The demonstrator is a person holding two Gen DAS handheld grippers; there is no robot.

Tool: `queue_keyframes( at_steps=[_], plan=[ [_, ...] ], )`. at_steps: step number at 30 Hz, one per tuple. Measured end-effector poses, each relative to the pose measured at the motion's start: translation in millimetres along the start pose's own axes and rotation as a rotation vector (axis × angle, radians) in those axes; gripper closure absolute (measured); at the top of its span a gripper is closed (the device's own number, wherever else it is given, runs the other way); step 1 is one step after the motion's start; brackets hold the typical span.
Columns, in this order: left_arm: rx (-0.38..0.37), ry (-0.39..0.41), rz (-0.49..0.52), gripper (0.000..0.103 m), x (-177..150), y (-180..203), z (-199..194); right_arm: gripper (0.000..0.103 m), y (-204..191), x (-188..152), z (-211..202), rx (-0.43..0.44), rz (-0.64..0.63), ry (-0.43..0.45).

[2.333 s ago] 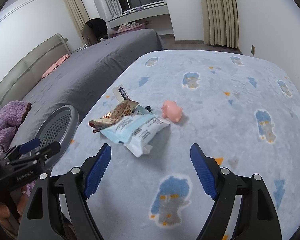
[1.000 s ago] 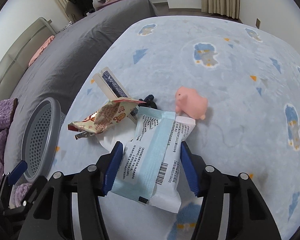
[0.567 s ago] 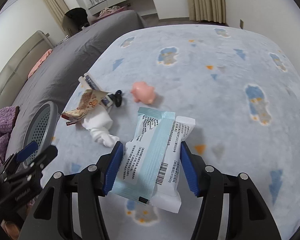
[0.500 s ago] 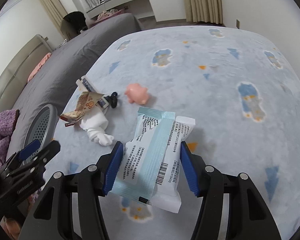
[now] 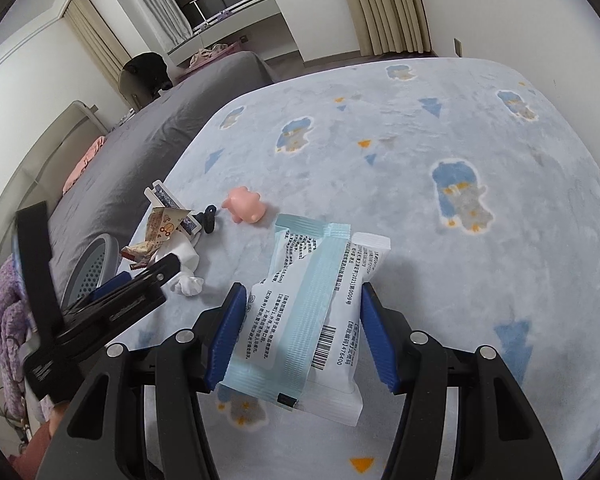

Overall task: Collect trash
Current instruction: 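Grasp the white glove with the left tool while the right tool holds the wipe pack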

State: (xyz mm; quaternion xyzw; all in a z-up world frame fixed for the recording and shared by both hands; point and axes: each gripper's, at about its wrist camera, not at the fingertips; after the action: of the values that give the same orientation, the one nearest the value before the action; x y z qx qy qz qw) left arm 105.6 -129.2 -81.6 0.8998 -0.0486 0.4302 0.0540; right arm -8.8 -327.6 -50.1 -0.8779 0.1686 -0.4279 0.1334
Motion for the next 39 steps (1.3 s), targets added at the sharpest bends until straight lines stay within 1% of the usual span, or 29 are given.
queue_keyframes(
  at_steps=[5,6,8,10,11,12,13,14,15,16,19,22,27,31,34,39],
  plan=[
    [0.033,-0.031,-0.013,0.017,-1.1,3.6,22.8,0.047,4.9,0.2,-2.2,0.013,0.017,0.003],
    [0.039,-0.036,-0.013,0.018,-1.8,4.2,26.6,0.047,5.8,-0.1,-2.1,0.015,0.021,0.002],
    [0.043,-0.046,-0.015,0.025,-3.6,4.2,31.1,0.047,7.3,-0.4,-1.8,0.017,0.025,0.0],
    [0.031,-0.064,-0.023,0.039,-6.6,2.5,33.8,0.047,7.8,-0.9,-2.1,0.018,0.026,0.0],
    [0.024,-0.073,-0.026,0.04,-8.0,1.8,34.7,0.047,8.1,-1.1,-2.1,0.019,0.027,0.0],
    [0.02,-0.065,-0.022,0.045,-8.7,0.9,32.3,0.047,8.4,-1.2,-2.2,0.02,0.028,0.001],
    [0.008,-0.064,-0.019,0.055,-9.1,0.7,30.8,0.047,8.5,-1.4,-2.2,0.02,0.029,0.001],
    [-0.017,-0.069,-0.017,0.06,-9.4,0.4,28.6,0.047,8.4,-1.5,-2.1,0.02,0.028,0.0],
    [-0.037,-0.071,-0.013,0.069,-9.7,0.3,25.5,0.047,8.5,-1.3,-2.2,0.02,0.027,0.001],
    [-0.046,-0.071,-0.009,0.071,-9.7,0.0,23.1,0.047,8.1,-1.2,-2.1,0.021,0.026,0.001],
    [-0.055,-0.073,0.005,0.071,-12.4,-4.0,12.3,0.047,5.1,-2.1,-2.0,0.025,0.019,0.003],
    [-0.078,-0.089,0.022,0.072,-18.3,-9.3,0.1,0.047,1.1,-4.2,-1.4,0.032,0.016,0.001],
    [-0.119,-0.095,0.084,0.072,-26.0,-8.1,-22.9,0.047,-4.1,-7.3,1.8,0.044,0.014,-0.007],
    [-0.14,-0.059,0.12,0.072,-25.7,-9.8,-46.0,0.047,-10.8,-11.2,1.9,0.045,-0.003,-0.006],
    [-0.141,-0.015,0.136,0.072,-22.2,-12.8,-61.4,0.047,-16.3,-14.0,0.5,0.046,-0.017,-0.002],
    [-0.143,0.033,0.153,0.072,-19.8,-21.7,-82.3,0.047,-25.3,-18.5,-2.6,0.064,-0.034,0.003]
  ],
)
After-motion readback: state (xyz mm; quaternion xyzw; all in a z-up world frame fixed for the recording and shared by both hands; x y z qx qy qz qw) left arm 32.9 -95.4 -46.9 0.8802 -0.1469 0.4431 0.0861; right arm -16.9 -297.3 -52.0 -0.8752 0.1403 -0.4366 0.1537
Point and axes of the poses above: each gripper's, at about its wrist camera, not at the fingertips, and z roughly the way its jaws point, y to its right, x to its top, and after that the axes turned 14 degrees about y, right-handed
